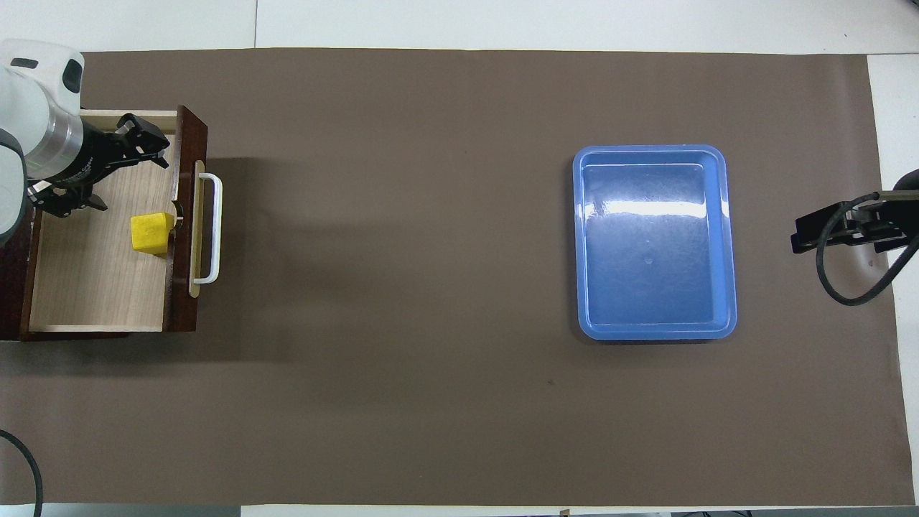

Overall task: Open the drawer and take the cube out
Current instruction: 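Lower the left gripper into the drawer onto the yellow cube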

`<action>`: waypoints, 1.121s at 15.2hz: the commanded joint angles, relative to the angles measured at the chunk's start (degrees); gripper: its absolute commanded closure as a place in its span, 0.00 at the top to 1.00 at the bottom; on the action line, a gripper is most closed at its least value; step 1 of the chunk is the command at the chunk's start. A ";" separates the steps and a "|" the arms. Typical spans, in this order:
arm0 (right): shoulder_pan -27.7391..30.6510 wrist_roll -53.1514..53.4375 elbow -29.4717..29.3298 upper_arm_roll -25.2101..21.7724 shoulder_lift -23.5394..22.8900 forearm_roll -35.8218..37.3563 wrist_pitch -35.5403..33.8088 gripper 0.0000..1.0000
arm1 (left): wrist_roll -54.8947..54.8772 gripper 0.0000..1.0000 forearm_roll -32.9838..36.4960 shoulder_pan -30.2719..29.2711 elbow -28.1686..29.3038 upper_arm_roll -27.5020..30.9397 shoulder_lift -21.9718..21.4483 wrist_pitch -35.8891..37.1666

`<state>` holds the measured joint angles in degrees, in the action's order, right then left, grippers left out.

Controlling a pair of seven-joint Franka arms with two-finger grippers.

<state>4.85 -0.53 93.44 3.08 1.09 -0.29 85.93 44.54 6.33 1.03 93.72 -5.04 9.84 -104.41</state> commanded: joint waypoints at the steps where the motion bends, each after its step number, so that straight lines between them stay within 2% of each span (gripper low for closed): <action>1: 1.04 -1.50 0.60 0.70 0.67 0.38 0.99 1.00 | 9.91 1.00 -0.79 -1.90 4.01 -0.05 -2.28 -2.37; 6: 1.21 -1.85 0.77 0.70 0.67 0.47 0.82 1.00 | 34.96 1.00 -0.96 -3.76 18.15 -0.14 -8.43 -9.66; 11: 0.43 -0.10 1.91 0.70 1.28 0.38 0.11 1.00 | 44.40 1.00 -1.40 -6.31 21.23 -0.32 -8.52 -14.23; 13: 0.16 6.99 4.71 1.13 2.68 -0.75 0.20 1.00 | 48.26 1.00 -1.49 -5.70 22.29 -0.41 -8.61 -15.03; 15: -0.45 15.51 7.44 1.75 3.91 -4.88 0.64 1.00 | 50.81 1.00 -3.24 -5.26 22.56 -0.49 -8.52 -16.08; 17: -3.08 24.48 10.52 2.02 4.71 -7.08 2.04 1.00 | 51.79 1.00 -5.27 -5.17 22.56 -0.49 -8.43 -16.88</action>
<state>3.43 15.81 98.58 4.51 2.75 -5.01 85.74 94.57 2.98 -4.63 114.20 -5.89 3.11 -119.43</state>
